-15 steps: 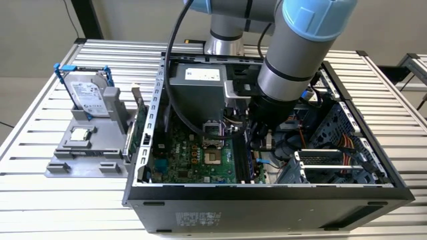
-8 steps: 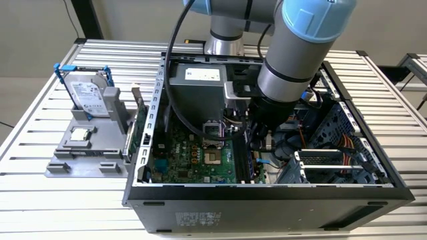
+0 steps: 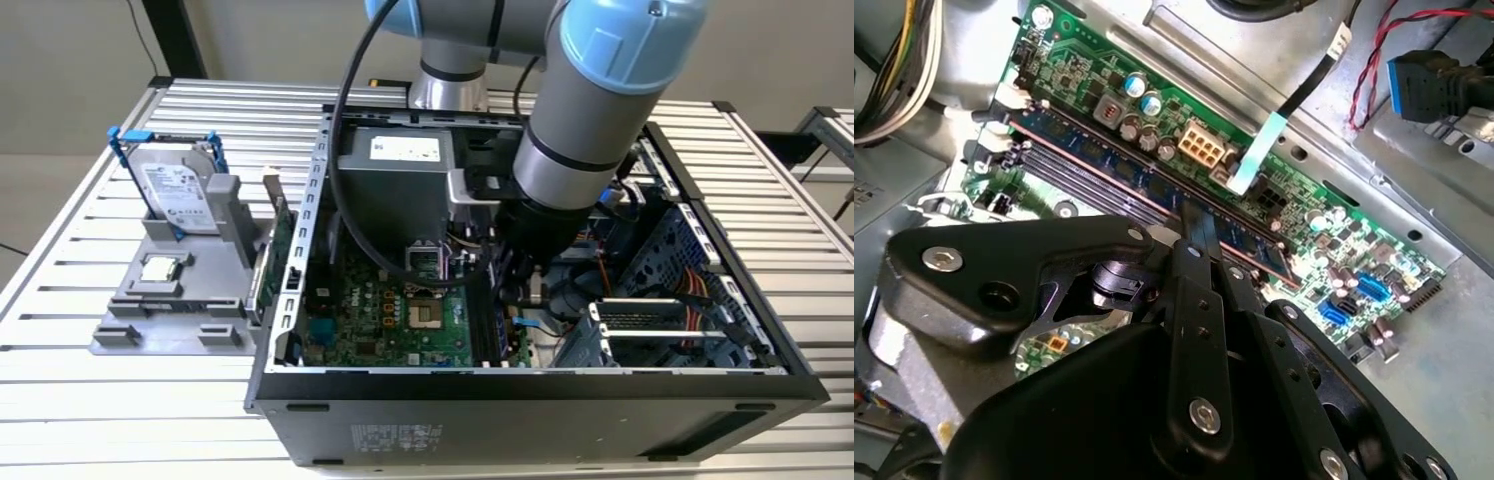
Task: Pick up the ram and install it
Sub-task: 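Press down the ram until it locks into place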
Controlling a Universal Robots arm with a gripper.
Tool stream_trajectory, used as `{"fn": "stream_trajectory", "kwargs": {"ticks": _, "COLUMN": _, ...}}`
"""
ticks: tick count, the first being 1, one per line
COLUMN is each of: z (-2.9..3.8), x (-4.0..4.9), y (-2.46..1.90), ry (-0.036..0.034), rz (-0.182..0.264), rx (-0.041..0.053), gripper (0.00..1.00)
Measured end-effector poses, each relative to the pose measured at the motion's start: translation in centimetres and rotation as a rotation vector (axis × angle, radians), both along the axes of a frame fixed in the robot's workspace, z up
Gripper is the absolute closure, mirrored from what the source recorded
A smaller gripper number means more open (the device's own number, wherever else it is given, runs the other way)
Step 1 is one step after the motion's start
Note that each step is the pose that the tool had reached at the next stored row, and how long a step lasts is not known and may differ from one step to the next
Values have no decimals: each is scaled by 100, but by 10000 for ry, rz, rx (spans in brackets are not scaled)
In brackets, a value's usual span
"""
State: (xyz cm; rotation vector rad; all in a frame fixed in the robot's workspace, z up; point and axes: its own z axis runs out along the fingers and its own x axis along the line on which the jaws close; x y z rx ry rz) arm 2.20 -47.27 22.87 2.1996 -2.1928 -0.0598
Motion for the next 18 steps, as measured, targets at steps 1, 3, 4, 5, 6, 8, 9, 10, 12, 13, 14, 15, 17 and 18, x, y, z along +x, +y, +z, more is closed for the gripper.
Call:
{"fn": "stream_trajectory", "kwargs": {"ticks": 1, "z": -8, "x": 0, "y": 0, "ry": 0, "rz": 0, "rx": -3, "gripper": 100}}
{"fn": "stream_trajectory", "kwargs": {"ticks": 3, "z": -21, "x": 0, "y": 0, "ry": 0, "rz": 0, "rx": -9, "gripper": 100}}
{"fn": "stream_trajectory", "kwargs": {"ticks": 4, "z": -26, "x": 0, "y": 0, "ry": 0, "rz": 0, "rx": -11, "gripper": 100}}
{"fn": "stream_trajectory", "kwargs": {"ticks": 5, "z": -31, "x": 0, "y": 0, "ry": 0, "rz": 0, "rx": -13, "gripper": 100}}
{"fn": "stream_trajectory", "kwargs": {"ticks": 6, "z": -37, "x": 0, "y": 0, "ry": 0, "rz": 0, "rx": -13, "gripper": 100}}
{"fn": "stream_trajectory", "kwargs": {"ticks": 8, "z": -50, "x": 0, "y": 0, "ry": 2, "rz": 1, "rx": -26, "gripper": 100}}
{"fn": "stream_trajectory", "kwargs": {"ticks": 9, "z": -55, "x": 0, "y": 0, "ry": 2, "rz": 0, "rx": -32, "gripper": 100}}
{"fn": "stream_trajectory", "kwargs": {"ticks": 10, "z": -62, "x": -1, "y": -1, "ry": 2, "rz": -1, "rx": -35, "gripper": 100}}
{"fn": "stream_trajectory", "kwargs": {"ticks": 12, "z": -75, "x": 0, "y": -1, "ry": 1, "rz": 0, "rx": -40, "gripper": 100}}
{"fn": "stream_trajectory", "kwargs": {"ticks": 13, "z": -80, "x": 0, "y": -1, "ry": 1, "rz": 0, "rx": -41, "gripper": 100}}
{"fn": "stream_trajectory", "kwargs": {"ticks": 14, "z": -84, "x": 0, "y": 0, "ry": 0, "rz": 0, "rx": -38, "gripper": 100}}
{"fn": "stream_trajectory", "kwargs": {"ticks": 15, "z": -88, "x": 0, "y": 0, "ry": 1, "rz": 0, "rx": -41, "gripper": 100}}
{"fn": "stream_trajectory", "kwargs": {"ticks": 17, "z": -95, "x": 0, "y": -1, "ry": 2, "rz": 0, "rx": -45, "gripper": 100}}
{"fn": "stream_trajectory", "kwargs": {"ticks": 18, "z": -97, "x": 0, "y": 0, "ry": 0, "rz": 0, "rx": -41, "gripper": 100}}
